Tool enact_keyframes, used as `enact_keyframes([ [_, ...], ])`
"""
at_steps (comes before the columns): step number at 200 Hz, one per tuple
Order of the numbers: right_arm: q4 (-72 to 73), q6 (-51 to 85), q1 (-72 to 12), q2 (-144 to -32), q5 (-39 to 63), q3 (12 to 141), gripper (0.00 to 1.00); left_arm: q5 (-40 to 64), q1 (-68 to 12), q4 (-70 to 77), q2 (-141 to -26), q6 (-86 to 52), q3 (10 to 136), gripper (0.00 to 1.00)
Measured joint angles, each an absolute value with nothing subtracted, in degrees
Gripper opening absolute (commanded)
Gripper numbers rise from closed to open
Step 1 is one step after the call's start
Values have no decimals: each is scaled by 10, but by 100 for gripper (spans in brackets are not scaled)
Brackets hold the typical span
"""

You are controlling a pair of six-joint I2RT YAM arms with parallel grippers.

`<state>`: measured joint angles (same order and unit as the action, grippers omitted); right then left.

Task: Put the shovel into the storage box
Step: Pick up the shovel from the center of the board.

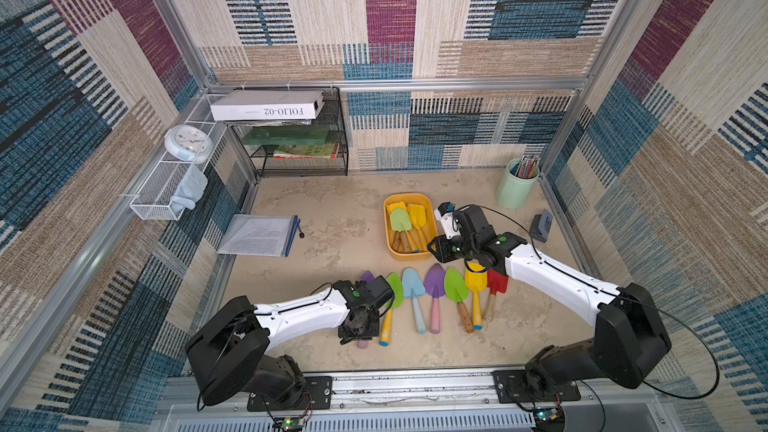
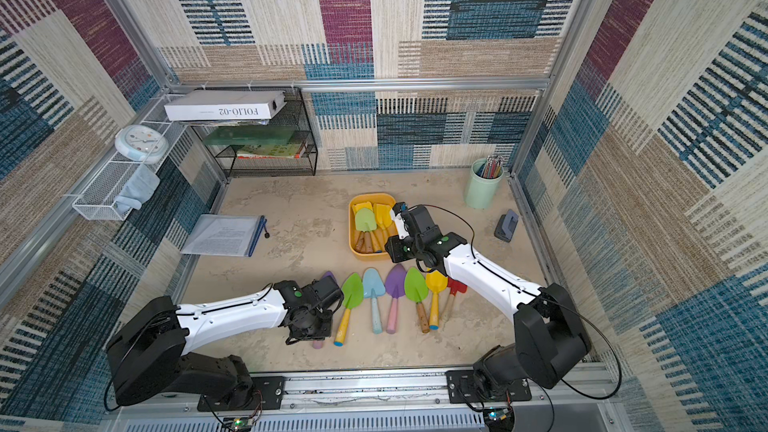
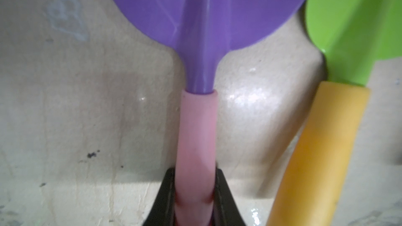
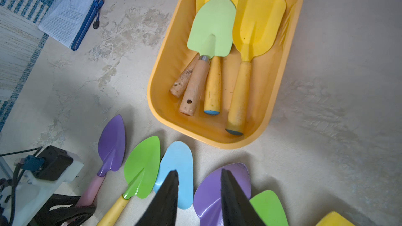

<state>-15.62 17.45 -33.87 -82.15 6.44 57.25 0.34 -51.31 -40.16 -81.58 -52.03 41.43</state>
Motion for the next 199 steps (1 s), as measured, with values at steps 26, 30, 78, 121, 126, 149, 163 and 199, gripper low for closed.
enact_keyframes([
  [26, -154, 176, -339, -817, 65, 566, 36, -2, -514, -402, -813, -523, 415, 0],
  [30, -154, 176, -339, -816, 65, 565, 36, -3, -514, -402, -812, -523, 415, 0],
  [78, -129, 182, -339, -806, 93, 548, 36, -36, -514, -418, -765, -522, 442, 0],
  [121, -74, 204, -339, -813, 155, 534, 40, -64, -514, -438, -736, -489, 500, 0],
  [126, -67, 206, -339, -814, 163, 534, 41, -65, -514, -438, -736, -484, 509, 0],
  [149, -33, 222, -339, -818, 201, 534, 44, -64, -514, -439, -742, -461, 541, 0],
  [163, -19, 230, -339, -820, 220, 539, 45, -63, -514, -440, -754, -447, 560, 0],
  [199, -1, 237, -342, -820, 243, 550, 47, -59, -513, -440, -795, -425, 605, 0],
])
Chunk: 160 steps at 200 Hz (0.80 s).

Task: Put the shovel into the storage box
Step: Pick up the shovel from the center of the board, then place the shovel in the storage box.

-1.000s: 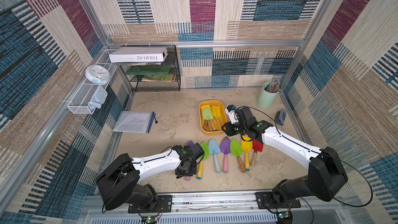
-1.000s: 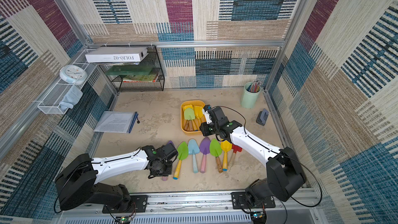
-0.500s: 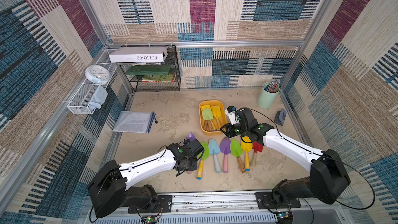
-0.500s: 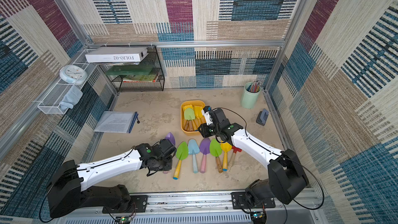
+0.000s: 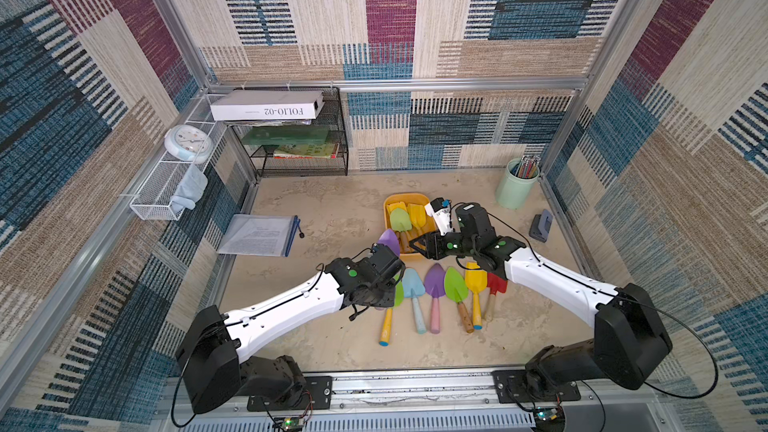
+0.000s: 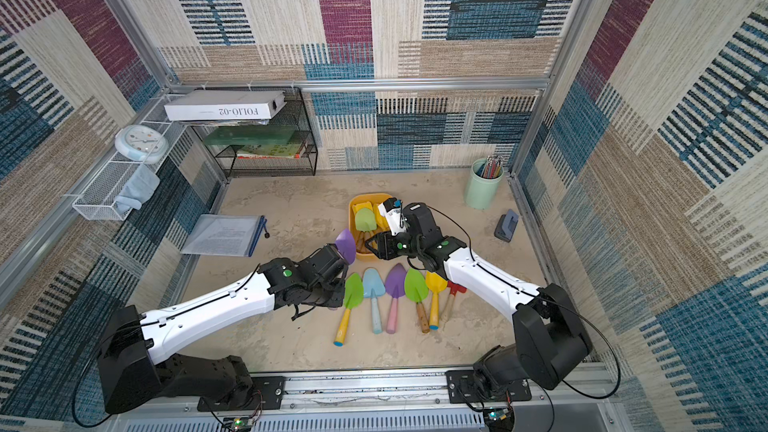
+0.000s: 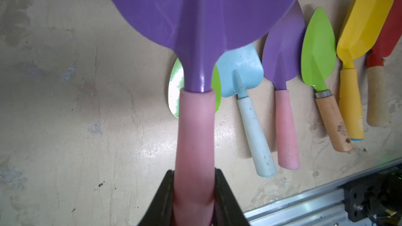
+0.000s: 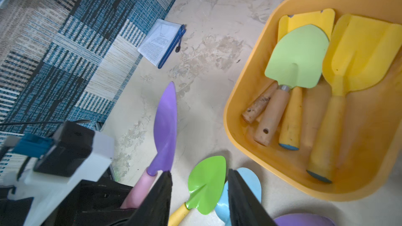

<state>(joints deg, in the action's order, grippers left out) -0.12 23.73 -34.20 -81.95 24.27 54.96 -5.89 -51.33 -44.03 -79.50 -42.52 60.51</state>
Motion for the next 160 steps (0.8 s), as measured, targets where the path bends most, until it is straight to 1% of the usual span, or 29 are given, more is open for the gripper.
enact_keyframes([
  [35, 1, 243, -347, -820, 247, 553, 48, -47, -513, -441, -834, -409, 648, 0],
  [60, 4, 243, -350, -825, 247, 557, 48, -45, -513, -441, -841, -403, 668, 0],
  [88, 8, 246, -352, -837, 247, 560, 46, -45, -513, -442, -844, -399, 680, 0],
  [108, 10, 247, -356, -848, 247, 565, 43, -44, -513, -441, -848, -396, 686, 0],
  [121, 13, 248, -358, -854, 249, 568, 36, -41, -513, -440, -849, -394, 687, 0],
  [160, 21, 257, -359, -859, 241, 571, 9, -41, -513, -439, -852, -396, 690, 0],
])
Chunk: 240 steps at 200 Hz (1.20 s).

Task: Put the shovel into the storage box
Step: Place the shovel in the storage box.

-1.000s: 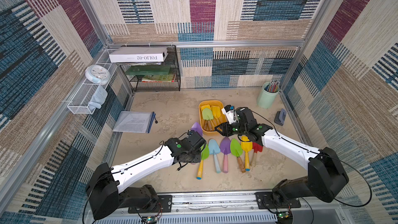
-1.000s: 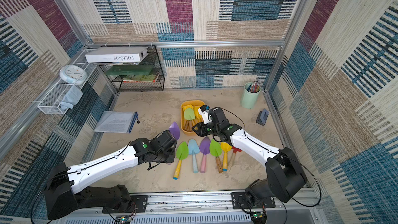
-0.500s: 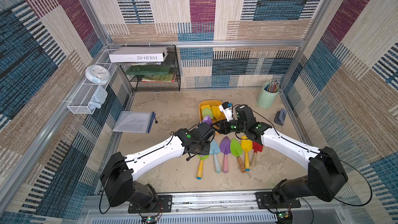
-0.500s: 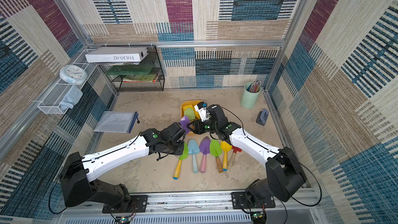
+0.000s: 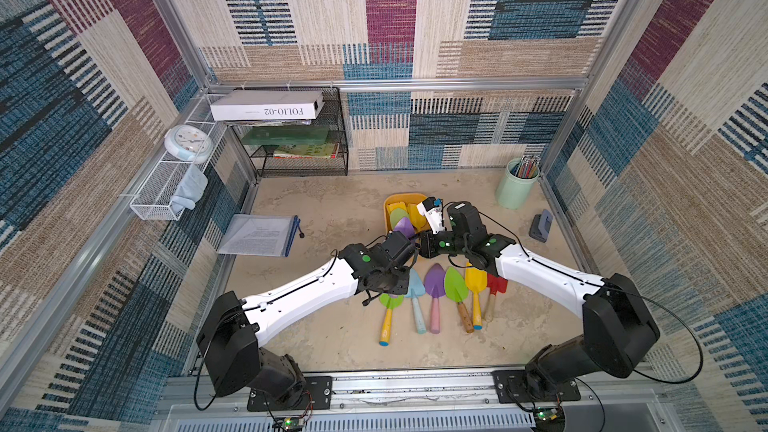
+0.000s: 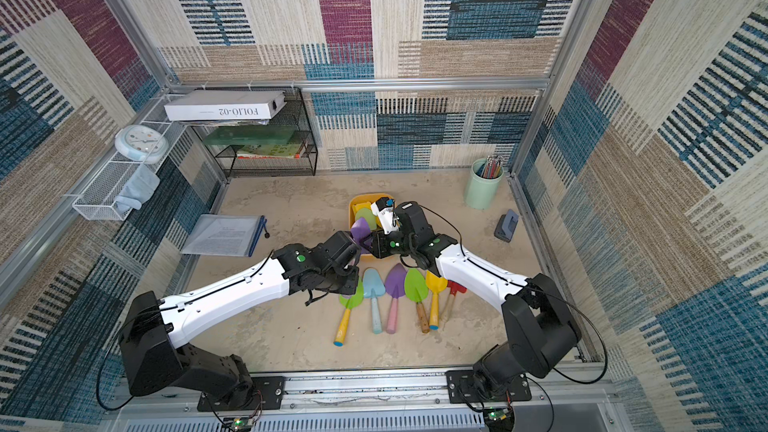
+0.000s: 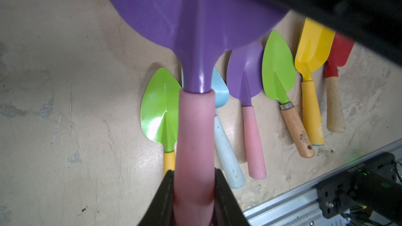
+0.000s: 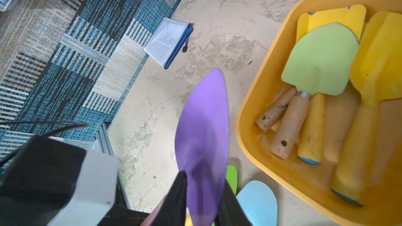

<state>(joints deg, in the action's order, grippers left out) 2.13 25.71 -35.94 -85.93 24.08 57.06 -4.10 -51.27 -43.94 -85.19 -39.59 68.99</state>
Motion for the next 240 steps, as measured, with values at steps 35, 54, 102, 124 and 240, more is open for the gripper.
enact_keyframes([
  [35, 35, 277, -362, -863, 248, 580, 0, -45, -511, -437, -855, -405, 690, 10],
  [54, 37, 278, -361, -870, 249, 582, 0, -46, -511, -438, -855, -407, 690, 34],
  [102, 23, 257, -363, -890, 231, 611, 0, -30, -512, -432, -831, -394, 691, 54],
  [124, 7, 240, -361, -907, 218, 640, 0, -30, -512, -426, -806, -390, 685, 56],
  [240, -117, 131, -248, -1044, 263, 842, 0, -60, -512, -382, -610, -382, 574, 73],
])
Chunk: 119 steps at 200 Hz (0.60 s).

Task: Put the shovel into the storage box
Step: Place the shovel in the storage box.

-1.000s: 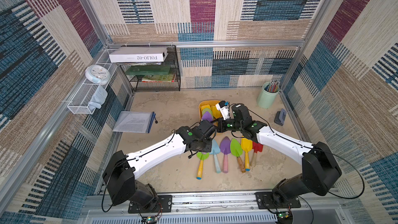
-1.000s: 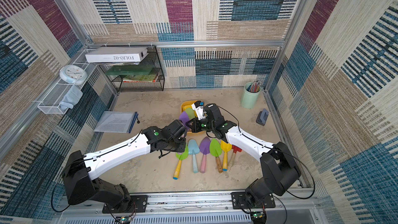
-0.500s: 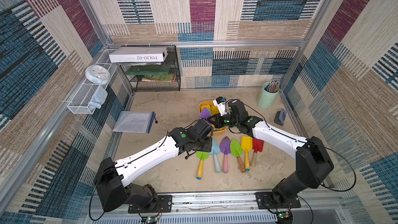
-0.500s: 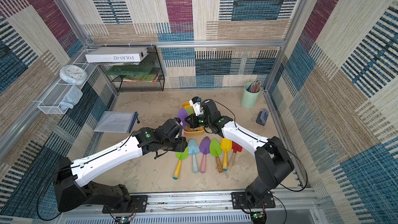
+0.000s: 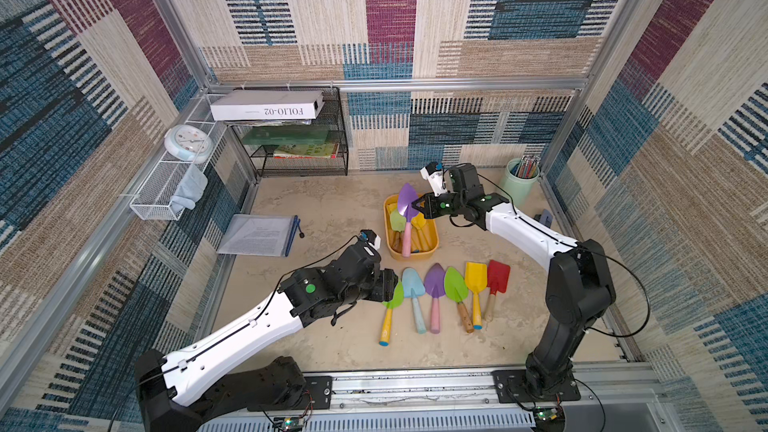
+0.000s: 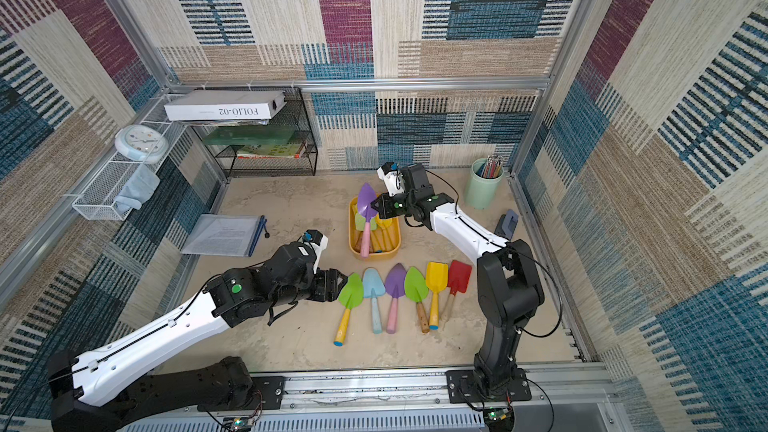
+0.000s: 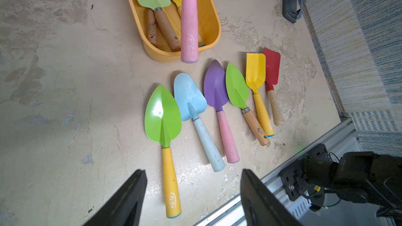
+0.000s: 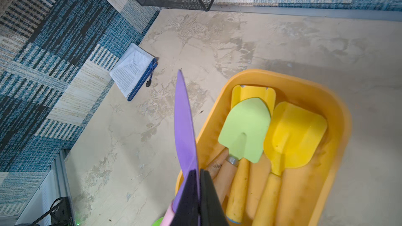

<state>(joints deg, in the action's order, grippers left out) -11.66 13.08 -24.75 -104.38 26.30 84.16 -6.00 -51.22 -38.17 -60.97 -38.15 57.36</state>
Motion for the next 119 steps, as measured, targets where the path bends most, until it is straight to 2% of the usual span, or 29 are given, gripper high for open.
enact_keyframes([
  [119, -183, 51, -189, -1195, 317, 990, 0, -71, -512, -352, -575, -373, 542, 73],
])
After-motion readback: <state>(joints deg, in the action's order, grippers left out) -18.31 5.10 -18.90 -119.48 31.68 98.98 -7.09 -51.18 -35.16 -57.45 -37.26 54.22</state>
